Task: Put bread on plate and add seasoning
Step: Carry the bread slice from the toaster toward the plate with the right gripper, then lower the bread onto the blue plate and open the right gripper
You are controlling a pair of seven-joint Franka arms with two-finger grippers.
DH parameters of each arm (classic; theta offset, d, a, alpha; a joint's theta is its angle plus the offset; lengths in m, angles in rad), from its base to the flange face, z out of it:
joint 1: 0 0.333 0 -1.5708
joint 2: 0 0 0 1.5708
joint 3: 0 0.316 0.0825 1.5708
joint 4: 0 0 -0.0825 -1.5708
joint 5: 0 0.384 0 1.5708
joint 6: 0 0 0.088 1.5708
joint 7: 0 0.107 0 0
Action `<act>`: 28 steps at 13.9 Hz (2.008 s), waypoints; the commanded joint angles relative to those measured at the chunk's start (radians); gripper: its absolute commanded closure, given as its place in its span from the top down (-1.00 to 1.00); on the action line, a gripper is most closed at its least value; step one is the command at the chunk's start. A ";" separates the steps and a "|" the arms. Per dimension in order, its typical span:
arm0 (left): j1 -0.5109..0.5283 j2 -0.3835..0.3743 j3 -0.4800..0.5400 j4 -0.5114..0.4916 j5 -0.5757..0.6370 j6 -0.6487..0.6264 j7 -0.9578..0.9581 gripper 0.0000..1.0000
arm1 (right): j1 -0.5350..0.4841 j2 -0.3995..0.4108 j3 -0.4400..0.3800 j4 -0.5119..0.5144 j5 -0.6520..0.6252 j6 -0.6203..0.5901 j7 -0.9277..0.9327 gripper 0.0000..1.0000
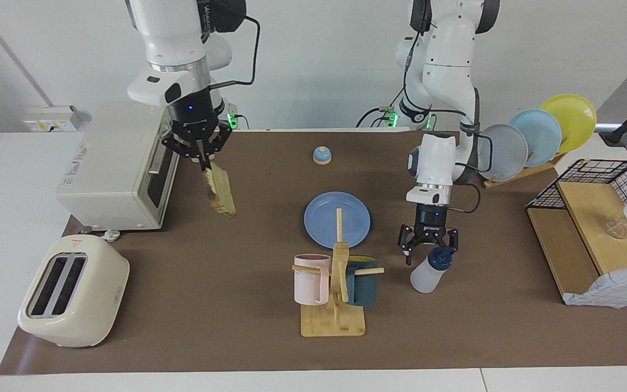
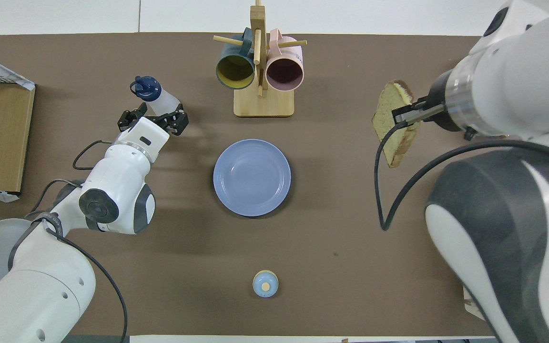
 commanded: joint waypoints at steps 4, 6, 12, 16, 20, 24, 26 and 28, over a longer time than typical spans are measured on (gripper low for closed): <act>-0.006 0.050 0.020 0.064 -0.018 0.018 -0.001 1.00 | 0.156 -0.083 -0.001 -0.256 0.042 0.239 0.306 -1.00; -0.006 0.073 0.020 0.075 -0.018 0.020 -0.002 1.00 | 0.222 -0.035 -0.002 -0.259 0.042 0.305 0.431 -1.00; -0.003 0.088 0.021 0.110 -0.029 0.018 -0.002 1.00 | 0.316 0.100 -0.001 -0.263 0.042 0.533 0.567 -1.00; 0.008 0.097 0.021 0.118 -0.029 0.018 -0.002 1.00 | 0.353 0.143 -0.001 -0.292 0.042 0.622 0.607 -1.00; 0.015 0.114 0.020 0.156 -0.027 0.012 -0.002 1.00 | 0.366 0.160 -0.001 -0.309 0.042 0.673 0.611 -1.00; 0.017 0.117 0.020 0.151 -0.027 0.014 -0.007 1.00 | 0.363 0.146 -0.002 -0.370 0.040 0.693 0.599 -1.00; 0.017 0.117 0.020 0.141 -0.026 0.012 -0.005 1.00 | 0.360 0.126 -0.002 -0.439 0.042 0.749 0.592 -1.00; 0.014 0.117 0.018 0.127 -0.026 0.018 -0.007 0.93 | 0.359 0.117 -0.002 -0.481 0.042 0.788 0.592 -1.00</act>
